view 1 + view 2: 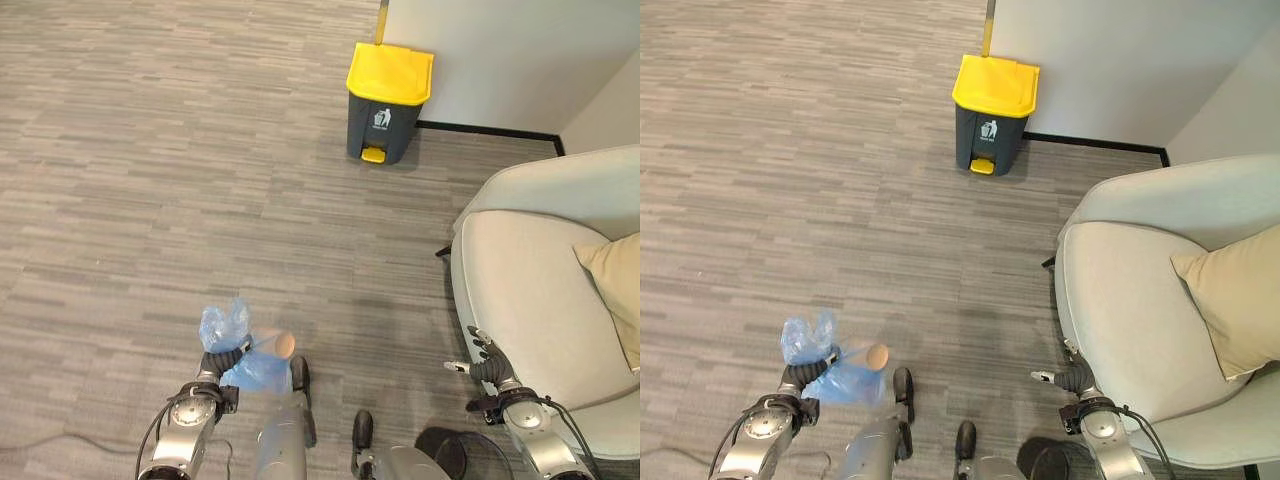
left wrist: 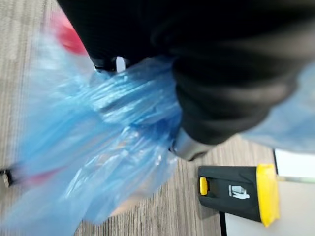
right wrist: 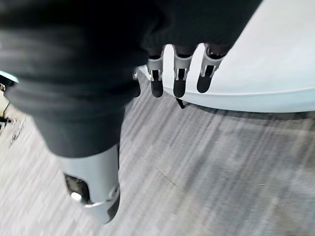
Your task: Gather garbage on tea table into small bin, then transfer packed bag to large trash can.
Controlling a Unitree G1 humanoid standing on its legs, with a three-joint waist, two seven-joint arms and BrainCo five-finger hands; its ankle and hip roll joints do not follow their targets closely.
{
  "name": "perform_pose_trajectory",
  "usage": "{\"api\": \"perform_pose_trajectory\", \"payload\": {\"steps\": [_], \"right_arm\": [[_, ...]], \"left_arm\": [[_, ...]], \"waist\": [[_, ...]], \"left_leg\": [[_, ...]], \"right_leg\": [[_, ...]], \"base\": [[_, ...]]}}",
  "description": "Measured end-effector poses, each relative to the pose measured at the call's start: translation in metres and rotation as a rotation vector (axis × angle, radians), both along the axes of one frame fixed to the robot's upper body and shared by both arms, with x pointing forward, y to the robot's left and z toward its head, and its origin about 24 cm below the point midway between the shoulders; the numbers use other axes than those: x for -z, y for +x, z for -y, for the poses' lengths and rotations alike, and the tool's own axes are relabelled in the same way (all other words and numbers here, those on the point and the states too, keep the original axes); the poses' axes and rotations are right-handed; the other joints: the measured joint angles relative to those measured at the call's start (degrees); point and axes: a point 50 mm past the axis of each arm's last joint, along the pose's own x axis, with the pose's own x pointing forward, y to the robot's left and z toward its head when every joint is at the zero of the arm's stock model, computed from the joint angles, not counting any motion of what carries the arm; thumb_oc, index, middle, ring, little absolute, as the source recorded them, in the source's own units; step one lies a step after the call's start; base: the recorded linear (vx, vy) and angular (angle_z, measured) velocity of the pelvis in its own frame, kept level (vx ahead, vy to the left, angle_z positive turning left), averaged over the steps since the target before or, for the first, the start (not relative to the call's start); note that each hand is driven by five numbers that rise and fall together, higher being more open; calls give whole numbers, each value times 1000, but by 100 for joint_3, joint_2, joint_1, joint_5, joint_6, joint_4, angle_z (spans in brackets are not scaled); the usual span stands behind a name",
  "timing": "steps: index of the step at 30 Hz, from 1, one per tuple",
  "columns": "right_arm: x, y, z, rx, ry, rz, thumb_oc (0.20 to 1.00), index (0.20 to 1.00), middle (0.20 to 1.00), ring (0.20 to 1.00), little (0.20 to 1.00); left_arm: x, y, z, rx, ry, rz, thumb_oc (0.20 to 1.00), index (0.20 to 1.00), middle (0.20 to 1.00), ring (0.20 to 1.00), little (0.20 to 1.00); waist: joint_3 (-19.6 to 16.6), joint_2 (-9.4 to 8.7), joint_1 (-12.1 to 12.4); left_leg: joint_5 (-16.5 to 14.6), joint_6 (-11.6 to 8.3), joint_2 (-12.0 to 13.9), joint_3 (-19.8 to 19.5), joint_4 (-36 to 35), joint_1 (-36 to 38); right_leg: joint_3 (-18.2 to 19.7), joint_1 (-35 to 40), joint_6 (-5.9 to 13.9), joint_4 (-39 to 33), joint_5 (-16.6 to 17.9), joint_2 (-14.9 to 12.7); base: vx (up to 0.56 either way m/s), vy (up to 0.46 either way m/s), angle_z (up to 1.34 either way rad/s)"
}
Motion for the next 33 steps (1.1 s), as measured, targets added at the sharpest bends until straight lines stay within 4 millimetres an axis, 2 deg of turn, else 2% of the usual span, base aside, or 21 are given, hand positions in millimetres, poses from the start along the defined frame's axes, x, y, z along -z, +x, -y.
{"api": "perform_pose_trajectory", "payload": {"steps": [3,6,7,8,9,10,12,15,16,17,20,22,23,24,25,26,27,29,30,31,33], "right_arm": [[2,-2,-4,-5,14,-7,1000,1000,1000,1000,1000],[-3,6,-15,-57,31,14,1000,1000,1000,1000,1000],[-7,14,-22,-80,39,35,1000,1000,1000,1000,1000],[-9,18,-26,-84,53,52,1000,1000,1000,1000,1000],[-11,21,-28,-95,56,62,1000,1000,1000,1000,1000],[-13,24,-30,-107,59,69,1000,1000,1000,1000,1000],[-12,22,-30,-107,55,62,1000,1000,1000,1000,1000],[-14,23,-32,-130,48,63,1000,1000,1000,1000,1000],[-14,23,-31,-125,47,62,1000,1000,1000,1000,1000],[-8,16,-29,-117,45,30,1000,1000,1000,1000,1000],[-4,11,-25,-106,41,9,1000,1000,1000,1000,1000],[0,5,-23,-99,41,-13,1000,1000,1000,1000,1000],[2,2,-17,-91,23,-31,1000,1000,1000,1000,1000],[-1,6,-15,-91,16,-24,1000,1000,1000,1000,1000],[-5,13,-15,-98,10,-4,1000,1000,1000,1000,1000],[-14,21,-13,-93,10,46,1000,1000,1000,1000,1000],[-15,20,-9,-82,5,51,1000,1000,1000,1000,1000],[-15,20,-2,-70,-11,42,1000,1000,1000,1000,1000],[-12,15,2,-40,-10,24,1000,1000,1000,1000,1000],[-13,17,1,-37,-9,26,1000,1000,1000,1000,1000],[-18,21,-1,-42,-4,61,1000,1000,1000,1000,1000]], "left_arm": [[-1,-2,-8,-3,22,-8,200,200,200,200,200],[-11,4,-21,-14,61,17,200,200,200,200,200],[-16,6,-28,-19,87,26,200,200,200,200,200],[-18,7,-33,-23,106,26,200,200,200,200,200],[-20,8,-34,-25,113,35,200,200,200,200,200],[-19,6,-35,-27,115,29,200,200,200,200,200],[-22,9,-34,-21,112,45,200,200,200,200,200],[-18,8,-32,-43,97,41,200,200,200,200,200],[-15,9,-28,-48,82,34,200,200,200,200,200],[-10,9,-24,-48,64,21,200,200,200,200,200],[-8,9,-17,-48,43,20,200,200,200,200,200],[-3,4,-14,-40,31,2,200,200,200,200,200],[4,-2,-7,-38,5,-21,200,200,200,200,200],[6,-7,-3,-37,-5,-27,200,200,200,200,200],[7,-8,-1,-32,-10,-33,200,200,200,200,200],[9,-12,-3,-11,-2,-51,200,200,200,200,200],[7,-15,-4,0,2,-47,200,200,200,200,200],[2,-9,-3,19,5,-26,200,200,200,200,200],[-3,-3,-1,26,2,-2,200,200,200,200,200],[-5,-1,-3,25,7,13,200,200,200,200,200],[-6,-4,-9,27,25,-3,200,200,200,200,200]], "waist": [[-91,-168,34],[-92,-202,111],[-87,-239,196],[-92,-274,189],[-84,-262,170],[-82,-242,174],[-68,-243,91],[-25,-194,-2],[-19,-203,-21],[40,-162,-135],[46,-157,-211],[34,-166,-247],[48,63,-306],[36,196,-297],[17,246,-265],[-5,236,-243],[-39,244,-167],[-7,194,-142],[4,86,-112],[79,-154,-18],[79,-263,-31]], "left_leg": [[-361,414,-408,336,197,73],[-469,493,-568,414,208,208],[-622,670,-555,470,172,310],[-626,658,-570,541,186,362],[-850,573,-576,496,81,521],[-764,557,-579,577,-56,671],[-911,498,-585,578,-123,831],[-1102,518,-570,574,-99,894],[-1156,490,-568,570,-81,928],[-1388,399,-637,519,-65,1248],[-1775,335,-713,284,173,1544],[-1875,213,-714,41,2,1931],[-1961,-31,-450,-286,-279,2386],[-1912,-218,-174,-457,-90,2444],[-1744,-483,38,-543,369,2383],[-1406,-887,236,-574,1702,1889],[-896,-891,431,-707,3045,1307],[-983,-747,455,-713,4290,386],[-1380,-293,347,-636,4322,38],[-1660,-146,-27,-684,3564,-90],[-1623,-119,-260,-492,2634,-728]], "right_leg": [[202,-283,312,701,-378,-564],[323,-692,464,1341,-491,-771],[340,-1025,626,2073,-434,-830],[298,-1244,745,2569,-505,-909],[233,-1464,754,2842,-617,-932],[159,-1674,761,2985,-687,-970],[69,-1965,782,2663,-657,-982],[-80,-2580,666,1986,-224,-947],[-178,-2823,708,1606,49,-947],[-387,-2929,748,308,725,-932],[-431,-2954,684,-290,1010,-951],[-519,-2754,499,-263,1141,-912],[-527,-2491,236,-48,1527,-708],[-531,-2453,24,349,1638,-519],[-610,-2443,-369,836,1442,-397],[-722,-2224,-532,1029,952,-283],[-700,-1908,-733,961,667,-88],[-636,-1516,-1058,787,192,118],[-519,-1337,-890,665,282,157],[-280,-1118,-865,497,300,152],[-272,-681,-641,274,248,196]], "base": [[219,196,-29],[192,176,-31],[224,98,-31],[224,97,-43],[185,55,-35],[279,56,-21],[371,51,-14],[421,-11,-15],[422,-44,13],[506,-145,19],[372,-132,43],[552,-239,80],[538,-332,97],[542,-413,89],[418,-387,45],[564,-504,7],[573,-403,-13],[434,-207,2],[190,-35,-9],[197,-34,-55],[320,-23,-56]]}}
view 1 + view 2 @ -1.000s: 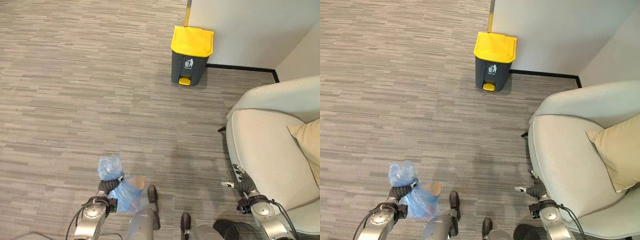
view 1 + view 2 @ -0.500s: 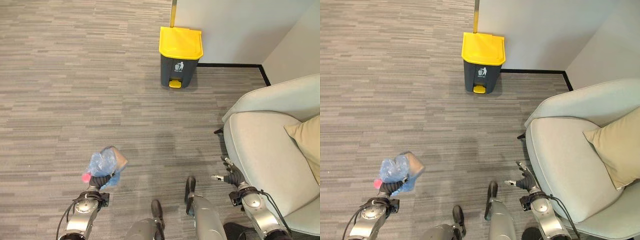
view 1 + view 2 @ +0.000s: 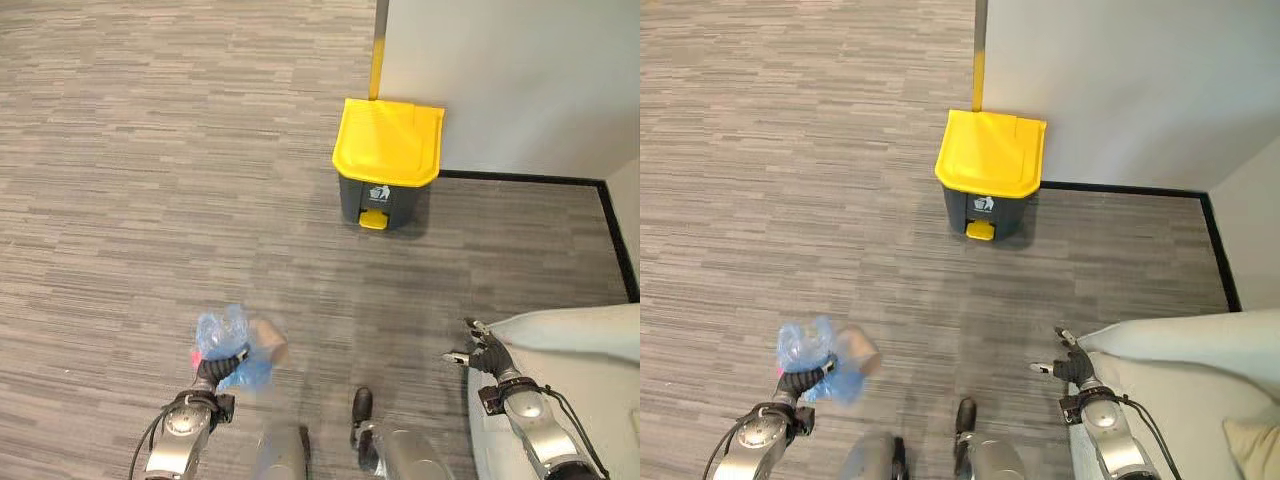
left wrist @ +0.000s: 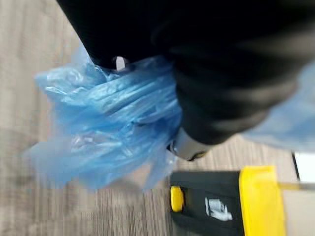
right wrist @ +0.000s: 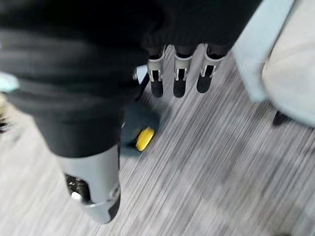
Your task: Gather garbage on tea table into small bin, then transfer packed bag to large trash can.
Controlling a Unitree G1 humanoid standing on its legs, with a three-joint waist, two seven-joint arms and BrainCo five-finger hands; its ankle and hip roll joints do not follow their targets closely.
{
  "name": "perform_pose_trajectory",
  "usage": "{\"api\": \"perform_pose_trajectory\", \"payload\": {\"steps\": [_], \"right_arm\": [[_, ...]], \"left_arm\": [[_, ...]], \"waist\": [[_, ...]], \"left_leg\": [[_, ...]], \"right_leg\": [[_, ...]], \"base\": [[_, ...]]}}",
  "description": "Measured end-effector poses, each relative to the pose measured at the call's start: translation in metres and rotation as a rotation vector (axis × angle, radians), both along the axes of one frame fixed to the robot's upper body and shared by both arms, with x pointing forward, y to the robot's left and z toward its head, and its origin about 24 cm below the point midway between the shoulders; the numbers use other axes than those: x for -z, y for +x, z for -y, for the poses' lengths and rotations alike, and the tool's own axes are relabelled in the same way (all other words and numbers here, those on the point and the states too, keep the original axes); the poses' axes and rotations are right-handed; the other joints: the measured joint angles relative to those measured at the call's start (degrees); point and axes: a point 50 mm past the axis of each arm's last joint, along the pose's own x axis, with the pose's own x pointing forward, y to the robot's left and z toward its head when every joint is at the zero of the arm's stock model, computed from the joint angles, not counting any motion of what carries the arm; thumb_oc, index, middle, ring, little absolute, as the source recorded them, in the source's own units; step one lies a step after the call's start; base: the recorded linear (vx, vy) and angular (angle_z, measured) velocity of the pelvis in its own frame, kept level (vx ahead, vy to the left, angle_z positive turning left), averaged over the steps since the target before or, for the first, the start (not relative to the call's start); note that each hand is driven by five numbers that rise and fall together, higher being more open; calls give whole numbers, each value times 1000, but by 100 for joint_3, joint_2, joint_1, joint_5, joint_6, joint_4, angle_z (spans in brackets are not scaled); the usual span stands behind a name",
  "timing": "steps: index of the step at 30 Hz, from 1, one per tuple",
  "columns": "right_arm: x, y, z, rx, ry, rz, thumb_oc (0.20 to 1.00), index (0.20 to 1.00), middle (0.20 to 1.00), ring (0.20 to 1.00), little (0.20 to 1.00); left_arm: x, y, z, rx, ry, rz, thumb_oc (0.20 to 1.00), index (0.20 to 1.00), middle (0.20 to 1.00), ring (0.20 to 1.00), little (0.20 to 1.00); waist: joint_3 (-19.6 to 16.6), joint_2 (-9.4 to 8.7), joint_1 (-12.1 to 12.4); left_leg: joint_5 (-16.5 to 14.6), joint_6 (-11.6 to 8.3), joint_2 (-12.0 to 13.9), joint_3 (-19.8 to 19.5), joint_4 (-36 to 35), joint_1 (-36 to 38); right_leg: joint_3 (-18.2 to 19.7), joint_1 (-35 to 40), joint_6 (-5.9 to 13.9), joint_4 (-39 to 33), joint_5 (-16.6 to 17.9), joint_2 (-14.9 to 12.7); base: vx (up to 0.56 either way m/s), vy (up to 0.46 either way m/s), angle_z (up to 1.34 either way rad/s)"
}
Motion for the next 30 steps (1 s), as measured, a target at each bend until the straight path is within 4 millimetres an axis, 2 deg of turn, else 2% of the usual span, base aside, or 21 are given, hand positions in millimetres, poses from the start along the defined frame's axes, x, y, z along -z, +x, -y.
{"api": "perform_pose_trajectory", "payload": {"steps": [1,2,3,5,6,7,8,9,10,12,13,15,17,19,20,21,23,25,26,27,30], "right_arm": [[1,-1,0,4,0,-2,1000,1000,1000,1000,1000],[3,-4,2,9,-2,-8,1000,1000,1000,1000,1000],[4,-4,2,13,-4,-13,1000,1000,1000,1000,1000],[11,-9,1,19,-3,-42,1000,1000,1000,1000,1000],[18,-19,0,11,-6,-78,1000,1000,1000,1000,1000],[24,-29,2,11,-11,-110,1000,1000,1000,1000,1000],[33,-39,-1,26,4,-150,1000,1000,1000,1000,1000],[40,-44,-9,27,34,-175,1000,1000,1000,1000,1000],[41,-46,-11,24,39,-181,1000,1000,1000,1000,1000],[38,-45,-2,35,16,-176,1000,1000,1000,1000,1000],[37,-44,-2,34,13,-174,1000,1000,1000,1000,1000],[35,-38,-6,18,22,-159,1000,1000,1000,1000,1000],[26,-22,-12,-5,29,-112,1000,1000,1000,1000,1000],[21,-13,-15,-21,34,-86,1000,1000,1000,1000,1000],[19,-11,-17,-25,36,-78,1000,1000,1000,1000,1000],[19,-11,-17,-28,36,-78,1000,1000,1000,1000,1000],[15,-5,-20,-45,37,-62,1000,1000,1000,1000,1000],[16,-6,-21,-50,34,-66,1000,1000,1000,1000,1000],[19,-9,-23,-58,34,-83,1000,1000,1000,1000,1000],[23,-14,-22,-52,36,-100,1000,1000,1000,1000,1000],[35,-34,-17,-27,36,-160,1000,1000,1000,1000,1000]], "left_arm": [[-2,2,-1,1,3,7,200,200,200,200,200],[-3,3,-1,2,5,14,200,200,200,200,200],[-3,3,0,4,3,17,200,200,200,200,200],[-1,1,0,2,2,6,200,200,200,200,200],[3,-5,1,-1,-3,-13,200,200,200,200,200],[10,-15,3,3,-10,-44,200,200,200,200,200],[12,-20,0,0,-1,-62,200,200,200,200,200],[11,-20,-5,-16,11,-67,200,200,200,200,200],[10,-18,-5,-17,7,-61,200,200,200,200,200],[10,-9,4,1,-14,-48,200,200,200,200,200],[7,-3,6,5,-16,-30,200,200,200,200,200],[-2,13,6,14,-9,14,200,200,200,200,200],[-3,14,4,16,-2,18,200,200,200,200,200],[-4,14,1,14,11,17,200,200,200,200,200],[0,7,-2,2,13,-3,200,200,200,200,200],[0,6,-2,0,15,-3,200,200,200,200,200],[2,1,-4,-18,18,-15,200,200,200,200,200],[2,1,-5,-29,20,-14,200,200,200,200,200],[3,-1,-6,-40,25,-20,200,200,200,200,200],[4,-2,-6,-41,23,-24,200,200,200,200,200],[5,-4,-3,-32,13,-25,200,200,200,200,200]], "waist": [[-7,-56,11],[-29,-83,41],[-31,-48,73],[-89,73,64],[-175,195,75],[-325,449,58],[-459,470,55],[-536,208,16],[-611,56,12],[-584,119,-90],[-586,127,-85],[-578,130,-75],[-577,132,-47],[-564,80,48],[-554,90,79],[-530,109,80],[-438,209,128],[-332,274,96],[-171,219,46],[-151,181,-12],[-169,82,-34]], "left_leg": [[135,45,-129,47,-624,-215],[374,-18,-183,178,-1284,-364],[574,3,-183,192,-1780,-462],[878,204,-200,347,-2059,-637],[1177,666,-261,472,-2053,-460],[1383,1005,-221,416,-2202,-164],[2085,1248,-194,209,-2336,26],[1822,1111,-364,277,-2376,191],[1897,1232,-494,256,-2570,378],[1937,1183,-666,232,-2954,803],[1950,1165,-694,209,-3005,883],[1777,1213,-705,83,-3020,1108],[1609,1144,-707,103,-3010,1344],[1367,1065,-710,150,-2915,1438],[1396,1051,-694,161,-2929,1511],[1277,976,-654,104,-2953,1587],[1196,1009,-526,114,-2971,1625],[1155,946,-428,122,-2978,1645],[1083,844,-432,69,-2994,1719],[1040,775,-460,-55,-2982,1756],[926,585,-433,-369,-3070,2011]], "right_leg": [[-42,288,48,-168,-28,13],[-5,512,91,-327,-53,68],[69,666,195,-380,-116,137],[129,1192,488,-561,-295,285],[242,1491,752,-517,-467,422],[311,1672,925,-363,-585,658],[380,1751,1057,-75,-782,727],[397,1654,1055,253,-1022,442],[383,1547,983,537,-1271,241],[394,1297,991,662,-1557,-97],[390,1152,1029,738,-1583,-179],[441,674,1095,895,-1566,-375],[622,-17,1215,1580,-1477,-625],[705,-430,1245,1945,-1172,-777],[692,-623,1240,2237,-1177,-865],[663,-787,1232,2254,-1178,-833],[505,-1195,1158,2268,-1161,-818],[367,-1648,1121,1708,-719,-727],[396,-1845,1212,1055,-175,-661],[396,-1786,1217,707,50,-640],[304,-1178,1042,0,691,-604]], "base": [[312,17,-28],[285,37,-51],[224,32,-61],[223,52,-77],[435,171,-87],[432,206,-85],[423,233,-57],[297,190,-55],[183,129,-39],[108,85,-19],[180,151,8],[181,178,16],[155,140,8],[109,68,-8],[124,39,-11],[187,41,-16],[152,5,-21],[204,-78,-3],[238,-142,33],[197,-149,60],[106,-116,78]]}}
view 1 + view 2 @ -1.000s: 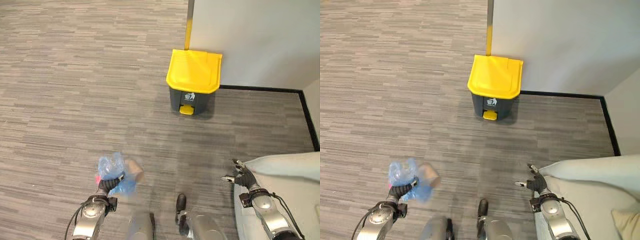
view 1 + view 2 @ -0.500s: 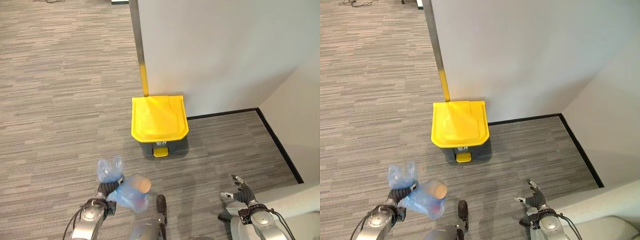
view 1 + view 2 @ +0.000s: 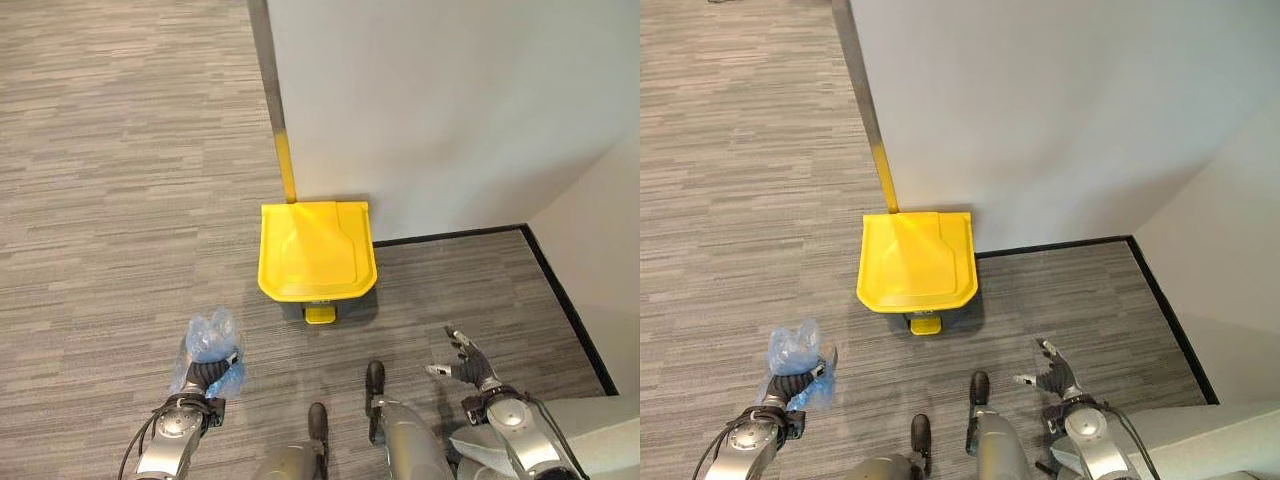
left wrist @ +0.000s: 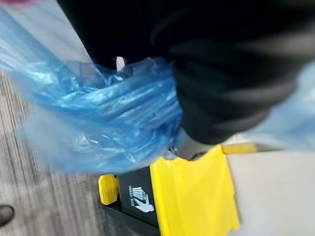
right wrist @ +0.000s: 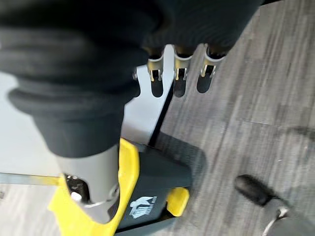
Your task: Gather garbage on tea table into small bin, then transfer packed bag to large trash can.
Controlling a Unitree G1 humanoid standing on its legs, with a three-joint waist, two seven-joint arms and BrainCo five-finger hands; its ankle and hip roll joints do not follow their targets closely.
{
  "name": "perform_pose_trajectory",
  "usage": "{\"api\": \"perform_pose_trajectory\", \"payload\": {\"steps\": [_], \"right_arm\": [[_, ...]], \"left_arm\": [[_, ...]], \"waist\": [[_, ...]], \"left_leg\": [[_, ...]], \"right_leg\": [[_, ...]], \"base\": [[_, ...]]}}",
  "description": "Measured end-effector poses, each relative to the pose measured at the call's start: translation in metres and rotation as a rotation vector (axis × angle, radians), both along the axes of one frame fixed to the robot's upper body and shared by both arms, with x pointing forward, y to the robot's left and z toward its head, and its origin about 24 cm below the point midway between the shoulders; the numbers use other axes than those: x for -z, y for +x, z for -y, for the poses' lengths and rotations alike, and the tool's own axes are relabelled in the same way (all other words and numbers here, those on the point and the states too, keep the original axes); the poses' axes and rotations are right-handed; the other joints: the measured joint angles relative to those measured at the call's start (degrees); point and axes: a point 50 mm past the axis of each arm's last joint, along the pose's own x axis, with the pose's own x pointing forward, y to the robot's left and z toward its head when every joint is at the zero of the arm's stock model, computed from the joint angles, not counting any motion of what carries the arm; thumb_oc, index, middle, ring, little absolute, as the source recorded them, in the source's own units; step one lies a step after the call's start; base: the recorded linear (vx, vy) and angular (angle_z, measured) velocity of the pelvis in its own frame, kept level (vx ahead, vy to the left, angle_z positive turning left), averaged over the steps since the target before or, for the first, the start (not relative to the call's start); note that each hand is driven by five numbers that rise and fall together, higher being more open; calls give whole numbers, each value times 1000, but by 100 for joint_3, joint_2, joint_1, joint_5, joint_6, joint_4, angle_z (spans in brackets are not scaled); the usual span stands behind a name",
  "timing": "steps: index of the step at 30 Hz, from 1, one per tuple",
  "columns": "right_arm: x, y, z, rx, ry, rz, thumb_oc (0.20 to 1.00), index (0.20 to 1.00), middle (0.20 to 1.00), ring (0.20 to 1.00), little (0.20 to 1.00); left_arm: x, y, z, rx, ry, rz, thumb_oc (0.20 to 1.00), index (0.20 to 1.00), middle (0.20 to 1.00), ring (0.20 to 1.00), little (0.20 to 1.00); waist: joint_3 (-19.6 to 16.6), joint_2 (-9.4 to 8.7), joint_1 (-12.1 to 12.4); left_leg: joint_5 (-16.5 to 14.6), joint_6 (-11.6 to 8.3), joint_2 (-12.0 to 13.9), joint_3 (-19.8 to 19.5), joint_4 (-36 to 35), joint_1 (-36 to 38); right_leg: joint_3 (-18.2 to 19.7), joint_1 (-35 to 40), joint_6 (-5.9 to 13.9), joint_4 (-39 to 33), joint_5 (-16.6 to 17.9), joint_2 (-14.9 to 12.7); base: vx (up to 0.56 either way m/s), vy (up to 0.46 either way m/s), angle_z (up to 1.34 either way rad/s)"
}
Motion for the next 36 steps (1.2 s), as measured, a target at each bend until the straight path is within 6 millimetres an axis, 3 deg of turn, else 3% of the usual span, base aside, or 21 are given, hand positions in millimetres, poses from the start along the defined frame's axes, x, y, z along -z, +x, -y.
{"api": "perform_pose_trajectory", "payload": {"steps": [2,4,7,8,9,12,14,16,18,19,22,23,24,26,27,28,29,30,31,32,36], "right_arm": [[1,-1,2,6,-4,-4,1000,1000,1000,1000,1000],[-1,1,4,4,-13,2,1000,1000,1000,1000,1000],[-14,21,4,-10,-24,64,1000,1000,1000,1000,1000],[-19,28,3,-13,-26,86,1000,1000,1000,1000,1000],[-22,32,3,-17,-26,102,1000,1000,1000,1000,1000],[-20,29,5,-12,-32,90,1000,1000,1000,1000,1000],[-16,25,10,5,-39,71,1000,1000,1000,1000,1000],[-11,16,18,40,-46,44,1000,1000,1000,1000,1000],[-12,12,28,47,-77,34,1000,1000,1000,1000,1000],[-11,10,31,60,-80,27,1000,1000,1000,1000,1000],[0,-3,25,73,-54,-17,1000,1000,1000,1000,1000],[1,-2,19,71,-36,-14,1000,1000,1000,1000,1000],[-1,10,3,46,0,15,1000,1000,1000,1000,1000],[-2,15,-6,15,12,23,1000,1000,1000,1000,1000],[-3,17,-6,10,11,25,1000,1000,1000,1000,1000],[-1,14,-6,11,10,15,1000,1000,1000,1000,1000],[3,9,-5,12,7,-3,1000,1000,1000,1000,1000],[4,8,-4,13,5,-11,1000,1000,1000,1000,1000],[4,7,-2,16,-1,-12,1000,1000,1000,1000,1000],[4,5,3,23,-18,-17,1000,1000,1000,1000,1000],[7,1,7,36,-22,-35,1000,1000,1000,1000,1000]], "left_arm": [[2,-4,0,1,-2,-11,200,200,200,200,200],[4,-6,1,7,-12,-21,200,200,200,200,200],[8,-10,7,22,-35,-37,200,200,200,200,200],[8,-9,9,23,-40,-33,200,200,200,200,200],[8,-7,11,23,-49,-26,200,200,200,200,200],[3,2,12,29,-47,-1,200,200,200,200,200],[-1,11,16,37,-56,27,200,200,200,200,200],[-4,17,21,43,-66,44,200,200,200,200,200],[-2,15,22,42,-71,39,200,200,200,200,200],[-2,16,21,40,-70,40,200,200,200,200,200],[-3,14,15,39,-46,33,200,200,200,200,200],[-4,11,9,37,-29,26,200,200,200,200,200],[-8,11,-2,31,13,23,200,200,200,200,200],[-10,13,-8,20,35,23,200,200,200,200,200],[-12,15,-10,10,39,34,200,200,200,200,200],[-13,15,-11,5,45,36,200,200,200,200,200],[-13,15,-13,-3,48,39,200,200,200,200,200],[-14,14,-15,-16,47,41,200,200,200,200,200],[-10,8,-17,-29,48,24,200,200,200,200,200],[-7,5,-15,-31,38,14,200,200,200,200,200],[0,-6,-13,-43,25,-15,200,200,200,200,200]], "waist": [[-6,-8,3],[3,-29,42],[23,-143,113],[32,-159,103],[33,-160,96],[45,-113,69],[85,-41,37],[72,91,-19],[51,417,-92],[48,465,-98],[-69,215,-74],[-69,150,-51],[-43,-5,20],[-40,-31,56],[-35,-41,69],[-37,-37,46],[-26,-16,45],[-59,-83,51],[-63,-116,58],[-67,-95,62],[-72,-12,107]], "left_leg": [[-163,-268,197,102,169,-28],[-262,-522,409,316,839,-239],[-378,-618,534,500,1329,-468],[-370,-631,600,508,1317,-516],[-294,-747,826,496,1050,-493],[60,-1291,1398,408,359,-481],[246,-1465,1769,316,17,-485],[386,-1430,1876,354,-112,-409],[461,-1320,1854,432,-194,-239],[726,-1341,1769,384,-241,-196],[697,-935,998,485,-245,-159],[666,-838,850,546,-235,-142],[510,-618,594,822,-29,-163],[313,-420,542,1054,147,-170],[271,-334,519,1121,128,-107],[258,-276,516,1086,80,-48],[253,-298,537,1080,-46,18],[282,-301,527,1088,-130,65],[297,-326,512,1105,-205,87],[303,-337,485,1098,-200,96],[415,-411,503,897,-181,89]], "right_leg": [[-390,212,-215,-245,320,18],[-473,416,-445,-454,427,151],[-414,718,-779,-720,471,208],[-404,806,-805,-832,487,208],[-381,948,-762,-918,571,225],[-393,1081,-754,-987,590,285],[-390,1156,-681,-988,562,309],[-383,1242,-498,-990,537,258],[-390,1316,-286,-990,554,248],[-367,1320,-187,-955,537,181],[-276,1266,76,-778,457,-574],[-193,1126,191,-642,545,-723],[39,883,293,-315,669,-956],[64,740,245,-137,865,-1043],[58,632,285,98,809,-1035],[96,554,497,387,465,-876],[199,464,493,751,-35,-521],[258,388,339,976,-371,-189],[214,404,-39,947,-541,8],[192,465,-153,810,-462,8],[210,834,-124,182,-206,123]], "base": [[96,-71,63],[51,-9,46],[39,51,6],[40,102,-11],[44,156,-11],[40,207,-19],[40,250,-7],[52,334,-7],[37,308,-14],[26,230,2],[-4,317,13],[-61,457,-50],[-56,413,-70],[-3,236,-66],[40,169,-27],[56,130,-10],[69,68,-3],[77,20,-4],[98,-13,5],[83,-25,7],[73,-45,25]]}}
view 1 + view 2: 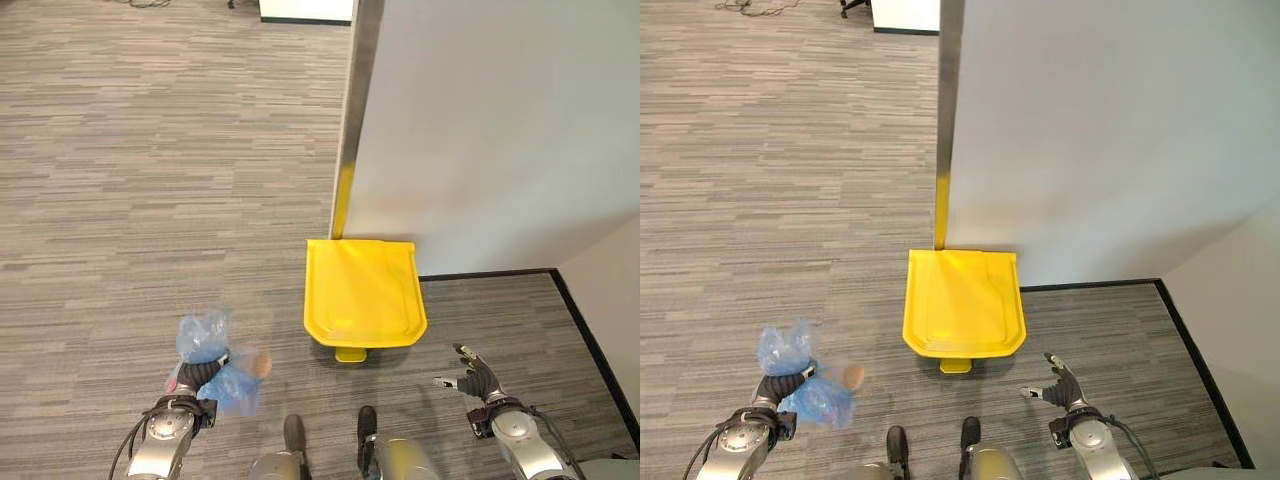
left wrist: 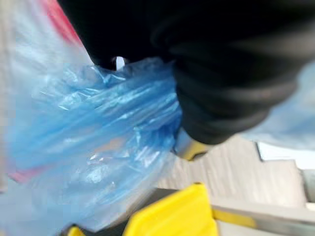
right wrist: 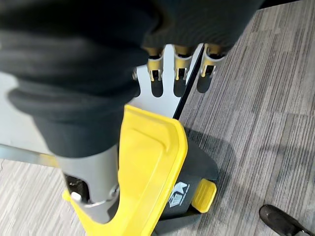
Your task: Gather garbage on tea table into small bin, then transfer packed bag to large trash can.
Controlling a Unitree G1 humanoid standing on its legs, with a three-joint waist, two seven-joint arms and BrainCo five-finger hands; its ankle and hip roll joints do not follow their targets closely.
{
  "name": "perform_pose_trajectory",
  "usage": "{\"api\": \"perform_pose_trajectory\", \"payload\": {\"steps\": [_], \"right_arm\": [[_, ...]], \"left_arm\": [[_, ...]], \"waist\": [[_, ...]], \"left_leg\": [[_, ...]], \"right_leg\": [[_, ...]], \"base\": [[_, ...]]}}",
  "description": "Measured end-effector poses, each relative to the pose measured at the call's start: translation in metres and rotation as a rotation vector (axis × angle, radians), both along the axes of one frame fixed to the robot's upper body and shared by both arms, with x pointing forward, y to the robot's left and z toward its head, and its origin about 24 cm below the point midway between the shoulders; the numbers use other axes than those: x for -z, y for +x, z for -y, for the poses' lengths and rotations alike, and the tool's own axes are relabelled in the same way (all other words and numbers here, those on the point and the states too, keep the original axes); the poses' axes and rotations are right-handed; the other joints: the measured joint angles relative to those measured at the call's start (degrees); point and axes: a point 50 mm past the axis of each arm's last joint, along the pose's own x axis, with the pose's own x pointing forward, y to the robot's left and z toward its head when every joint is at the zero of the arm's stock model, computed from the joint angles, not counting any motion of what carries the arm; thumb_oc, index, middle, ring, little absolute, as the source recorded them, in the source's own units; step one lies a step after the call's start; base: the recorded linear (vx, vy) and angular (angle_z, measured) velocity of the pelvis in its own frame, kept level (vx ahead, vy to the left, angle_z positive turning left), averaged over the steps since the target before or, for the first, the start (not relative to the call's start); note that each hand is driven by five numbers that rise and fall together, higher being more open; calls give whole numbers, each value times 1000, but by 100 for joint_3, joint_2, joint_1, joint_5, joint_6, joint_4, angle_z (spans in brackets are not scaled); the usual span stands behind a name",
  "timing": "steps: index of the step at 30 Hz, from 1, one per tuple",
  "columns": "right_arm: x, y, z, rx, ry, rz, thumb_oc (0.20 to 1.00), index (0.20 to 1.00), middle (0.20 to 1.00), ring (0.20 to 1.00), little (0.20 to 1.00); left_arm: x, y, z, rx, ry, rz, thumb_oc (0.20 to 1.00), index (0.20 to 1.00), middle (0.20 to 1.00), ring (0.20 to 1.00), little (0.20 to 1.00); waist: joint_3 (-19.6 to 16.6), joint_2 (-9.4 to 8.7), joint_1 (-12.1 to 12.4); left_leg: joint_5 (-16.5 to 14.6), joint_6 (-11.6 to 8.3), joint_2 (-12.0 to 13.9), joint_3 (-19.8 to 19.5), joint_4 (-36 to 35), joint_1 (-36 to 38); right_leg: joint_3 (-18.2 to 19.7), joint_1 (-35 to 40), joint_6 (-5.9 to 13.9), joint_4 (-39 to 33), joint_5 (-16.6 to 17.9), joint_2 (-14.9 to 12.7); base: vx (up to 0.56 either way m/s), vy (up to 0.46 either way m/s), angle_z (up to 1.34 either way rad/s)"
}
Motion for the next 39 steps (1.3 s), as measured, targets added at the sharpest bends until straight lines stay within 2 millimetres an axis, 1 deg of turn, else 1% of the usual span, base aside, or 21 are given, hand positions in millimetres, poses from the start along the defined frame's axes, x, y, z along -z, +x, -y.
{"api": "perform_pose_trajectory", "payload": {"steps": [3,7,12,13,14,15,18,19,20,21,23,25,26,27,28,29,30,33,35,36,39], "right_arm": [[-1,1,2,9,-1,6,1000,1000,1000,1000,1000],[-5,6,4,8,-7,24,1000,1000,1000,1000,1000],[-6,7,7,6,-20,24,1000,1000,1000,1000,1000],[-7,7,8,6,-22,24,1000,1000,1000,1000,1000],[-8,9,8,6,-27,25,1000,1000,1000,1000,1000],[-9,11,8,5,-27,27,1000,1000,1000,1000,1000],[-13,17,6,-7,-29,46,1000,1000,1000,1000,1000],[-10,12,7,-2,-27,30,1000,1000,1000,1000,1000],[-12,14,7,-3,-30,38,1000,1000,1000,1000,1000],[-13,15,6,-7,-28,45,1000,1000,1000,1000,1000],[-13,14,5,-7,-23,46,1000,1000,1000,1000,1000],[-13,14,5,-6,-23,46,1000,1000,1000,1000,1000],[-11,10,7,4,-24,36,1000,1000,1000,1000,1000],[-10,7,9,12,-25,29,1000,1000,1000,1000,1000],[-9,4,11,22,-27,23,1000,1000,1000,1000,1000],[-8,1,15,38,-28,21,1000,1000,1000,1000,1000],[-10,2,18,48,-34,25,1000,1000,1000,1000,1000],[-24,13,27,102,-38,120,1000,1000,1000,1000,1000],[-42,19,48,208,-31,216,1000,1000,1000,1000,1000],[-41,16,60,239,-60,190,1000,1000,1000,1000,1000],[-29,6,61,267,-50,134,1000,1000,1000,1000,1000]], "left_arm": [[4,-3,6,0,-23,-5,200,200,200,200,200],[4,-4,9,12,-37,-6,200,200,200,200,200],[2,0,9,16,-34,5,200,200,200,200,200],[2,0,9,16,-34,6,200,200,200,200,200],[-1,6,9,21,-31,22,200,200,200,200,200],[-2,7,8,23,-29,24,200,200,200,200,200],[-5,12,9,29,-27,38,200,200,200,200,200],[-7,14,9,32,-26,45,200,200,200,200,200],[-12,22,9,36,-18,69,200,200,200,200,200],[-12,23,8,37,-17,67,200,200,200,200,200],[-9,21,7,31,-18,51,200,200,200,200,200],[-9,21,7,31,-19,51,200,200,200,200,200],[-8,20,8,31,-21,48,200,200,200,200,200],[-9,21,8,33,-21,52,200,200,200,200,200],[-8,22,10,41,-20,52,200,200,200,200,200],[-8,23,13,50,-24,53,200,200,200,200,200],[-9,23,12,53,-18,52,200,200,200,200,200],[-8,21,10,47,-15,45,200,200,200,200,200],[-9,23,10,48,-15,52,200,200,200,200,200],[-15,30,9,44,-14,79,200,200,200,200,200],[-13,29,9,42,-17,74,200,200,200,200,200]], "waist": [[-51,114,19],[-83,155,29],[-95,143,27],[-96,140,29],[-93,131,34],[-75,126,25],[132,171,-30],[122,132,-80],[285,106,-86],[338,87,-130],[374,11,-214],[370,-27,-222],[365,-76,-248],[361,-84,-294],[354,-51,-308],[351,16,-344],[350,75,-352],[334,96,-361],[291,156,-449],[276,184,-543],[170,219,-692]], "left_leg": [[6,8,24,-117,1,5],[-1,-1,51,-126,-3,29],[-23,-6,9,-107,4,6],[-32,-10,-11,-99,4,-12],[-142,60,-125,-244,130,-211],[-200,154,-185,-255,138,-238],[-243,360,-334,-389,154,-60],[-271,395,-376,-410,190,-60],[-311,585,-366,-463,339,-101],[-322,603,-382,-501,352,-110],[-360,625,-508,-574,397,-85],[-403,638,-570,-585,405,-84],[-499,655,-728,-742,493,-1],[-564,656,-784,-876,564,9],[-675,620,-818,-1109,661,7],[-772,568,-790,-1287,780,2],[-859,391,-693,-1455,913,36],[-1036,188,-514,-1499,888,200],[-1109,120,-354,-1510,867,214],[-1096,99,-291,-1513,754,287],[-1062,62,-290,-1448,499,427]], "right_leg": [[-156,320,-32,-459,178,41],[-194,562,-77,-869,362,96],[-118,530,-78,-923,459,103],[-105,463,-33,-897,428,85],[12,139,66,-511,355,10],[35,-16,63,-249,357,-49],[52,-900,511,1667,-140,-293],[30,-1009,478,1641,-296,-347],[-282,-1345,575,1268,-301,-308],[-292,-1465,686,874,-231,-255],[-336,-1582,739,39,-152,-256],[-371,-1619,715,-157,-112,-260],[-610,-1453,653,-362,79,-293],[-619,-1262,649,-490,107,-292],[-333,-1003,479,-523,81,-209],[-216,-940,348,-559,96,-112],[-209,-876,137,-425,154,-6],[-304,-829,-41,-223,218,144],[-371,-834,-126,-142,189,270],[-450,-836,-182,-101,142,312],[-375,-831,-186,-97,129,329]], "base": [[73,-21,20],[49,13,4],[4,140,-8],[4,337,-17],[29,329,-23],[73,250,-32],[110,67,-10],[271,105,12],[228,77,17],[249,67,11],[157,21,27],[191,-1,26],[245,-22,60],[319,-42,93],[244,-47,83],[177,-49,89],[148,-44,62],[143,-20,17],[40,-7,-1],[0,0,0],[7,33,-16]]}}
